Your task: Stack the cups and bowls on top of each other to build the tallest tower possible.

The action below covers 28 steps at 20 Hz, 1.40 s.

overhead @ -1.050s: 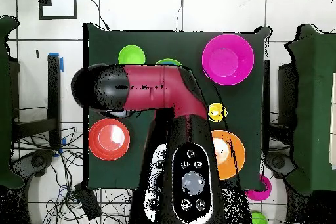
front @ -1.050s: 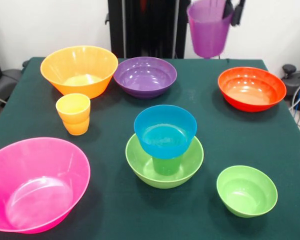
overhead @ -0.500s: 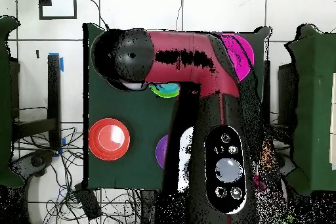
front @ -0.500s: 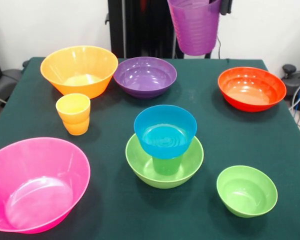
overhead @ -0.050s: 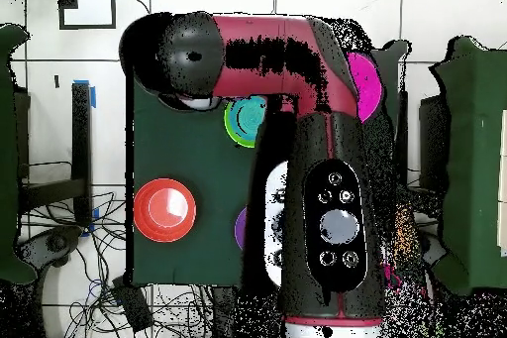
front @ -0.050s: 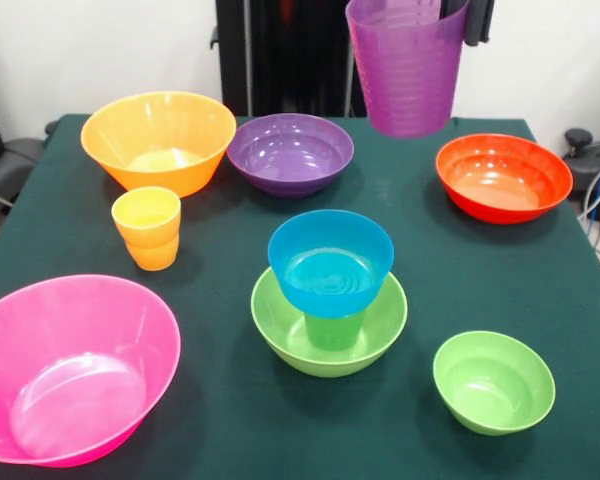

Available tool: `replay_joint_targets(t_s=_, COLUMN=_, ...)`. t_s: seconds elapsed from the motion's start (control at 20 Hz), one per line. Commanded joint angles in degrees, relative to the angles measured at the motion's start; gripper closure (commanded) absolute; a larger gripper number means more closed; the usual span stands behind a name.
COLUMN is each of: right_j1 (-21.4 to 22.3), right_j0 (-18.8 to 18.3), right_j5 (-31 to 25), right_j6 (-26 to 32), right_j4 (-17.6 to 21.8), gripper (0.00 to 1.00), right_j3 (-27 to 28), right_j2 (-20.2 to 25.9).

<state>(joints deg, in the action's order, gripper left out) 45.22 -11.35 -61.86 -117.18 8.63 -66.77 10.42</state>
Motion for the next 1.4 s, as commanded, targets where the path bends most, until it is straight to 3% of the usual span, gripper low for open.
replay_joint_targets(t_s=0.05, right_j1=-6.06, right_j0=0.3, right_j5=-7.37, right_j6=17.36, right_j4=7.61, gripper=1.0, right_j3=5.75, right_j2=5.61)
replay_joint_targets(t_s=0.85, right_j1=-8.95, right_j0=-2.11, right_j5=-0.62, right_j6=18.82, right_j4=11.22, gripper=1.0, right_j3=3.25, right_j2=6.51)
replay_joint_targets(t_s=1.4, right_j1=-9.54, right_j0=-3.32, right_j5=-1.78, right_j6=17.28, right_j4=10.9, gripper=1.0, right_j3=2.23, right_j2=7.61)
